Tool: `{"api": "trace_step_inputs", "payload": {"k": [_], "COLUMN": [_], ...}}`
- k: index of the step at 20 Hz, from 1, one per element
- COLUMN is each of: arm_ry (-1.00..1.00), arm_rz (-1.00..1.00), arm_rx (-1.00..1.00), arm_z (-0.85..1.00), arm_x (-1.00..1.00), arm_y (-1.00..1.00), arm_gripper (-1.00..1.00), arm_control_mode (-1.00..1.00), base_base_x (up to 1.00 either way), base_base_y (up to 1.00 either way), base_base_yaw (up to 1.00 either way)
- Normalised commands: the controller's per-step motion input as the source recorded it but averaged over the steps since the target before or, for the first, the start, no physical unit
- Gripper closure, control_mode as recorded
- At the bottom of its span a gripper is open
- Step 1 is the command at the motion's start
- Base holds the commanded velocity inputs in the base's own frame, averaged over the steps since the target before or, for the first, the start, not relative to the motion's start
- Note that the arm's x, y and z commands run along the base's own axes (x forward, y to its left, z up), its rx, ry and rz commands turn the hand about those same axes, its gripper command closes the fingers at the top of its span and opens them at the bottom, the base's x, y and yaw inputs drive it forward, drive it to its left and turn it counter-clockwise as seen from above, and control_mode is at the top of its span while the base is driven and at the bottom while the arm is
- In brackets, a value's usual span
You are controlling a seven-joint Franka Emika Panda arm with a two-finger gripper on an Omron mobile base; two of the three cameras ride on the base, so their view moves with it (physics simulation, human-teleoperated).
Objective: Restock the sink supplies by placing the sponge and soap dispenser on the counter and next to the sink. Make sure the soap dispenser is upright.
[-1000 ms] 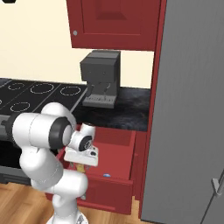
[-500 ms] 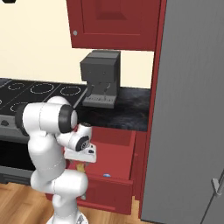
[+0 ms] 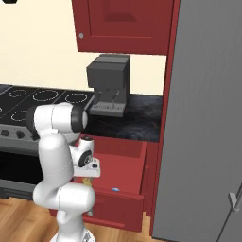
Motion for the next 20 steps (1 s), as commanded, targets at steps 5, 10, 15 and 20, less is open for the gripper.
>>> {"api": "trace_step_inputs", "payload": {"k": [5, 10, 15, 20], "arm_ry": [0.0, 0.0, 0.0, 0.0], "arm_rz": [0.1, 0.09, 0.04, 0.01], "arm_rx": [0.0, 0.0, 0.0, -0.01], "arm_z": [-0.06, -0.18, -0.3, -0.39], "arm_x": [0.2, 0.15, 0.18, 0.2], "arm_y": [0.0, 0.01, 0.01, 0.14], "arm_gripper": [-1.0, -1.0, -1.0, -1.0], "arm_control_mode": [-1.0, -1.0, -1.0, -1.0], "base_base_x": [0.0, 0.0, 0.0, 0.0], "base_base_y": [0.0, 0.0, 0.0, 0.0], "base_base_yaw": [0.0, 0.0, 0.0, 0.0]}}
